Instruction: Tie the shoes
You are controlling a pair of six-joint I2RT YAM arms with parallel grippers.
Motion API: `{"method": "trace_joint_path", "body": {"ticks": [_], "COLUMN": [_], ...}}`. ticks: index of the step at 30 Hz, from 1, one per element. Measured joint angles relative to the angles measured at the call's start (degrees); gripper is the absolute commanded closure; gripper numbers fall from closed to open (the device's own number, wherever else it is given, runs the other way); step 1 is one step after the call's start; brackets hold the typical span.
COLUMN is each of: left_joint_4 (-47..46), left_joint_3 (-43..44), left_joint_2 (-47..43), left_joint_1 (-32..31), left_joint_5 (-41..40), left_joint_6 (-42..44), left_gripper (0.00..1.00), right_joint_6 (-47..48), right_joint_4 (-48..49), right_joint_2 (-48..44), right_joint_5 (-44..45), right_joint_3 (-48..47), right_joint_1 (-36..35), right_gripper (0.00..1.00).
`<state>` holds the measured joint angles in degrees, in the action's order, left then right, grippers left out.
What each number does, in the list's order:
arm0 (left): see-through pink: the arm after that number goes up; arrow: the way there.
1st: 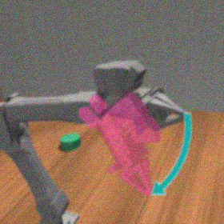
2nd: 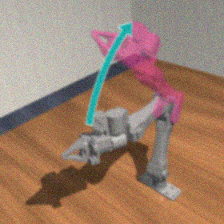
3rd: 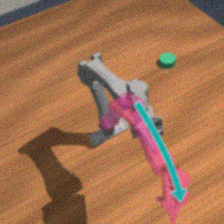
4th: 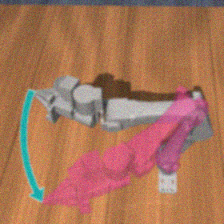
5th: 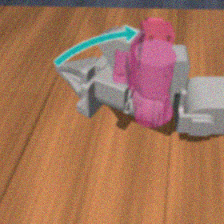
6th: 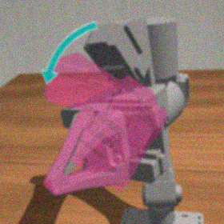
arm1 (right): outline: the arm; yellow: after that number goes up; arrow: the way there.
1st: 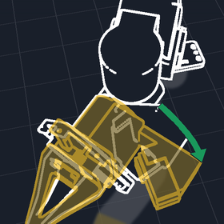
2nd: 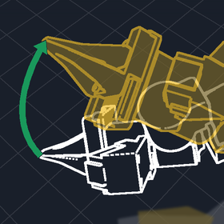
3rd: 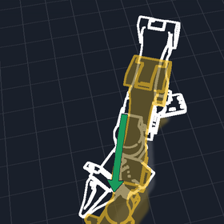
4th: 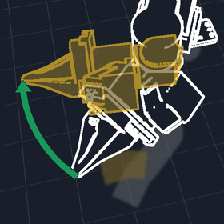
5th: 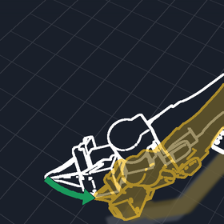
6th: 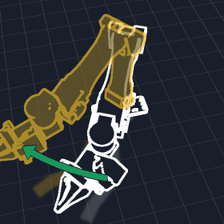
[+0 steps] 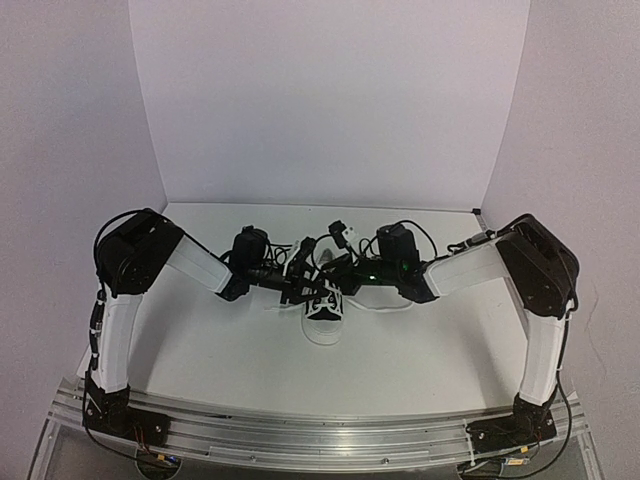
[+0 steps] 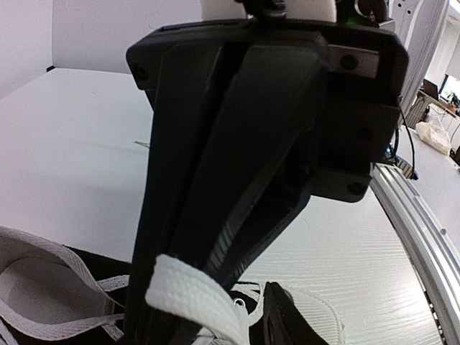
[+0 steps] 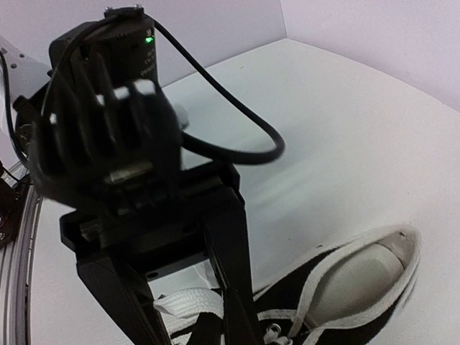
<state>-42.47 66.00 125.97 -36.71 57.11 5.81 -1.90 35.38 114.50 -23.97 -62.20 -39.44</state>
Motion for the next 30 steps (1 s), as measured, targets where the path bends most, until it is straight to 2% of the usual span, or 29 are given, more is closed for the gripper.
{"method": "trace_joint_path", "body": {"ticks": [6,11,20,24,27,29,30], "left_joint_4": [-0.2,0.9,7.8,9.6,11.3,12.2,12.7], "left_joint_3": [0.0,0.0,1.4,2.0,3.0,4.2,4.7], "left_joint_2": [0.0,0.0,-2.9,-3.3,-3.3,-3.2,-3.2], "left_joint_1": [0.4,1.7,4.4,3.9,3.3,3.0,2.9], "left_joint_5": [0.2,3.2,5.6,5.7,5.2,4.5,4.3], "left_joint_6": [0.2,1.4,4.1,5.2,5.5,5.9,6.2], "left_gripper": [0.42,0.50,0.53,0.65,0.81,0.98,1.00], "right_joint_6": [-0.7,-1.2,-1.4,-1.4,-1.4,-1.4,-1.4], "right_joint_4": [1.0,4.0,5.9,6.0,6.2,6.2,6.2], "right_joint_2": [0.0,0.0,0.0,0.0,0.0,0.0,0.0], "right_joint_5": [0.7,0.9,0.3,-0.2,-0.4,-0.6,-0.7], "right_joint_3": [2.4,2.8,3.2,3.1,3.0,2.8,2.7], "right_joint_1": [1.2,1.9,2.2,2.2,2.2,2.2,2.2], "right_gripper": [1.00,1.00,1.00,1.00,1.00,1.00,1.00]}}
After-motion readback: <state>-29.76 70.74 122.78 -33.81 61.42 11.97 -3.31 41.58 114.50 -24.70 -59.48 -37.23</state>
